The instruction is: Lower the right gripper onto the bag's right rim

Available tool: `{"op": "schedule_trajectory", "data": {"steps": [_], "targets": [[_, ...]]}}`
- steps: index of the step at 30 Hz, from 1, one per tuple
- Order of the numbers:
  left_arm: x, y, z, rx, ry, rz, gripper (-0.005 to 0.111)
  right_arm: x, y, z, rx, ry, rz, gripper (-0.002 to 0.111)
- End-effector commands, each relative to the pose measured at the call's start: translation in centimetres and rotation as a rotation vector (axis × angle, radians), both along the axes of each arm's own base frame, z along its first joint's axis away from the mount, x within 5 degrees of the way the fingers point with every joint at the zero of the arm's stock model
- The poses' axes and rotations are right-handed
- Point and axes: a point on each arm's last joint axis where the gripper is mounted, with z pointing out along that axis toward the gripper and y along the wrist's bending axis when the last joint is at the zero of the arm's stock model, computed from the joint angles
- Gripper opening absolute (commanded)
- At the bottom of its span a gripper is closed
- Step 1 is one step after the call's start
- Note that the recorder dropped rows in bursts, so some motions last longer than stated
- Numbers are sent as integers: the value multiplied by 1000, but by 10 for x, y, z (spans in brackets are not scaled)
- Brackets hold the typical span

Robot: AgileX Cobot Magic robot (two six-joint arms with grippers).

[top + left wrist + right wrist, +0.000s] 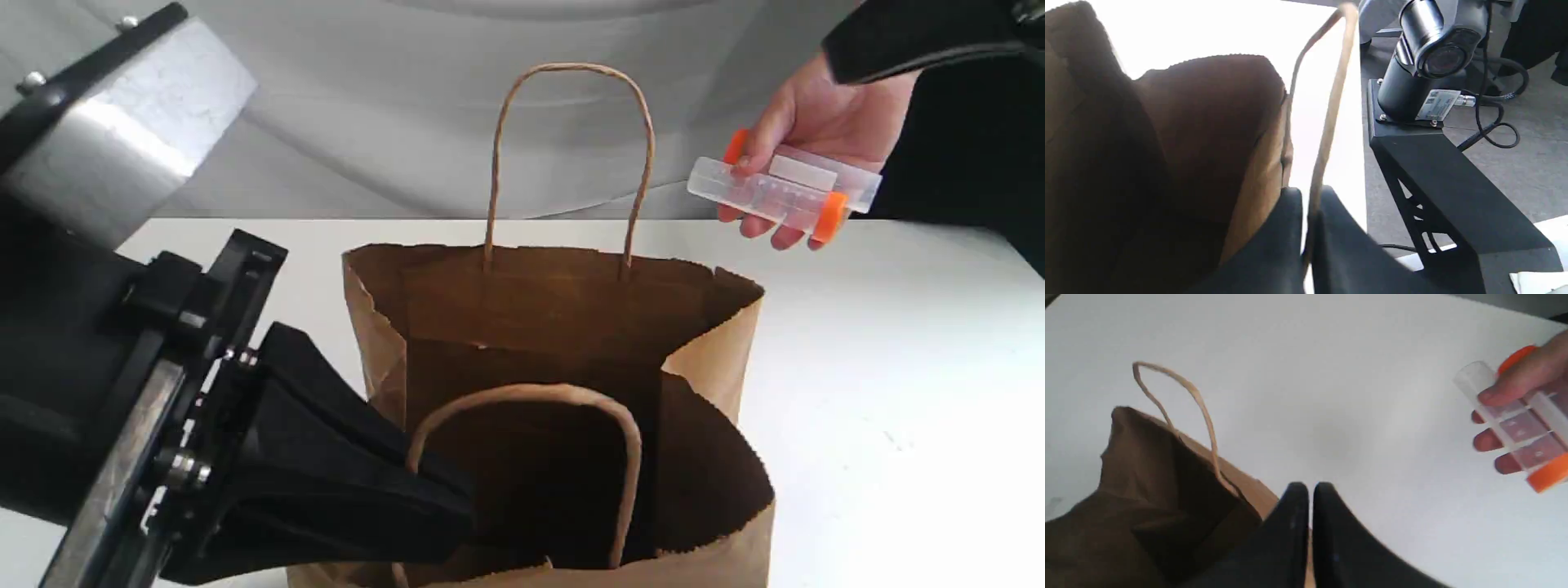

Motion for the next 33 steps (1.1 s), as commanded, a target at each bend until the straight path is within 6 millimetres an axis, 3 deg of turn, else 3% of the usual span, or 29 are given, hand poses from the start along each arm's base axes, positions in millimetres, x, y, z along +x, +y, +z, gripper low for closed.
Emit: {"op": "schedule_trajectory", "data": {"steps": [1,5,7,22,33], "targets": [[-2,-2,0,-11,19,-13,0,11,18,-18,-61,38,76,27],[-3,-2,0,-10,25,-13,0,17,33,-34,-172,56,128,48],[-3,-2,0,-10,29,-11,0,19,38,-39,-204,61,146,51],[-3,-2,0,-10,34,-8,0,23,53,-51,-173,100,199,52],[-3,-2,0,-10,34,-8,0,18,52,-81,-200,189,238,50]]}}
